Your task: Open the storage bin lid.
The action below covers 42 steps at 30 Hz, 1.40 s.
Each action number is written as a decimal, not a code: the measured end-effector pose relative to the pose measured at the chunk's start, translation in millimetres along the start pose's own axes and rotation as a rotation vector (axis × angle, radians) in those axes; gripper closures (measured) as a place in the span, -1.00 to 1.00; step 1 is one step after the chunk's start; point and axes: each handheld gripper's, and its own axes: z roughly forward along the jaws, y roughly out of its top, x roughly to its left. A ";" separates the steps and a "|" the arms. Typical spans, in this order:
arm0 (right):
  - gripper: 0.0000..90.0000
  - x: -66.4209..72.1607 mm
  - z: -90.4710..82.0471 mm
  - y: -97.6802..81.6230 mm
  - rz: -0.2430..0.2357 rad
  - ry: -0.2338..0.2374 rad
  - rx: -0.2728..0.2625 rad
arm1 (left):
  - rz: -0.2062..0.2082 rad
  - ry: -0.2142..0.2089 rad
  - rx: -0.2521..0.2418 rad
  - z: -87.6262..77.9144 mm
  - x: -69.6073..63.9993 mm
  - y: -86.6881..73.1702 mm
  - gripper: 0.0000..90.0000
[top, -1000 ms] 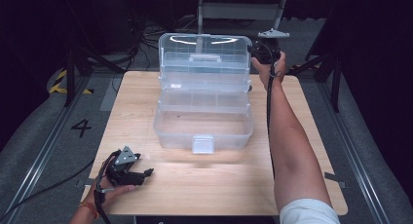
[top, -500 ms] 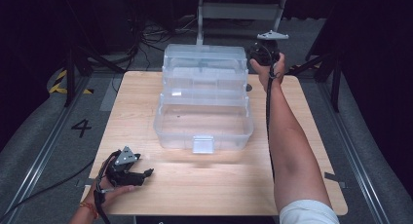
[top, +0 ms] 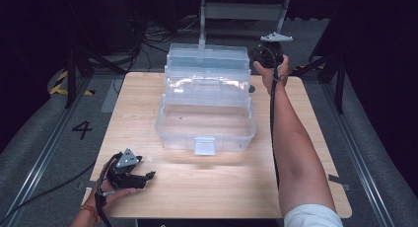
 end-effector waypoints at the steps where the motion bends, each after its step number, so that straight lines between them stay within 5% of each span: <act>1: 0.67 0.6 -0.5 0.1 0.003 0.004 -0.001 | 0.001 0.000 -0.001 0.1 0.0 0.0 -0.49; 28: 0.31 21.4 -37.9 -6.7 -0.096 0.102 0.010 | 0.009 0.010 0.002 0.0 -0.2 0.0 -0.49; 37: 0.07 22.4 -70.8 -16.5 -0.085 0.118 -0.012 | 0.007 0.011 0.001 0.1 -0.4 -0.1 -0.49; 42: -0.02 23.1 -88.6 -22.9 -0.116 0.147 0.008 | 0.009 0.013 0.003 -0.1 -0.3 -0.1 -0.49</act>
